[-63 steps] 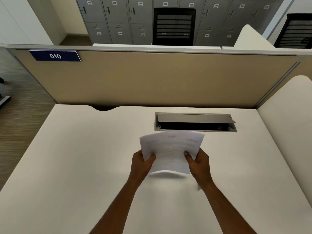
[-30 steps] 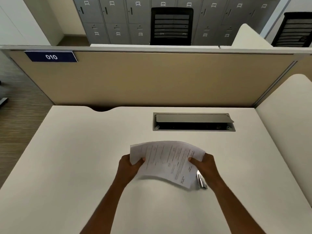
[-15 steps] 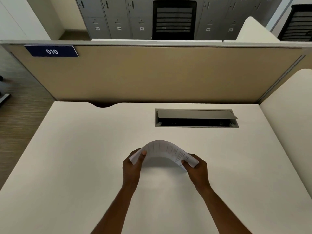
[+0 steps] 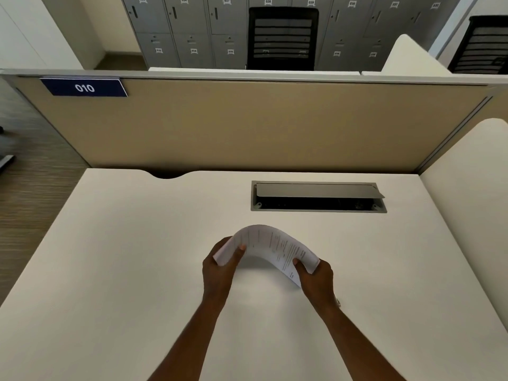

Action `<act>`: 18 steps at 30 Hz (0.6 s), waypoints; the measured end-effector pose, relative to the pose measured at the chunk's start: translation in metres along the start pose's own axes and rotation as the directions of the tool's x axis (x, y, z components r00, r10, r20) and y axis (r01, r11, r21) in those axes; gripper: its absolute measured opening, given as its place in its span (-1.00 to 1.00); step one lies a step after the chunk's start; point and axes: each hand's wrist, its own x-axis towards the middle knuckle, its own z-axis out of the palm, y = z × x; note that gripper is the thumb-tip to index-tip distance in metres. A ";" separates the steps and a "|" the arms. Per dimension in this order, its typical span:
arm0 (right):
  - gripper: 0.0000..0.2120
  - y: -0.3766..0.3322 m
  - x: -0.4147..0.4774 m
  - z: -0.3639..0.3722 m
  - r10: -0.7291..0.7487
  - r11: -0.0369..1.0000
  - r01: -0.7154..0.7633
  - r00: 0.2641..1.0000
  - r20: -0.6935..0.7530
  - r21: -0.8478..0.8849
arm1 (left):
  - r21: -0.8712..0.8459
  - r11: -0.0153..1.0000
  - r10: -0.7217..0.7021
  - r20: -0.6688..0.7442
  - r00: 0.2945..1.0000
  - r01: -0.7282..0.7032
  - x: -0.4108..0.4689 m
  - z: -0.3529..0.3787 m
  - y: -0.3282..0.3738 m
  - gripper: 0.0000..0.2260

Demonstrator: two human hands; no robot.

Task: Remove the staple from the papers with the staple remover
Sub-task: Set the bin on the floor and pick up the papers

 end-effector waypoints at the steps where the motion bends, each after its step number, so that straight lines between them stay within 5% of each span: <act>1: -0.78 0.001 0.000 0.001 0.009 1.000 -0.009 1.000 -0.002 0.006 | 0.038 0.999 0.013 0.028 1.000 -0.014 0.001 -0.002 -0.005 -0.71; 6: -0.85 0.000 0.002 0.001 0.018 0.999 -0.017 1.000 -0.022 0.030 | 0.211 0.977 0.025 -0.025 0.999 -0.019 0.006 -0.003 -0.014 -0.75; 12: -0.77 0.001 0.006 0.003 -0.005 0.999 0.008 0.997 -0.079 0.032 | 0.186 0.982 0.061 -0.102 0.993 -0.041 0.008 0.000 -0.008 -0.84; 18: -0.83 0.005 0.001 0.007 -0.002 1.000 0.001 0.992 -0.128 -0.007 | 0.202 0.978 -0.025 -0.139 0.990 0.053 0.002 0.000 -0.018 -0.74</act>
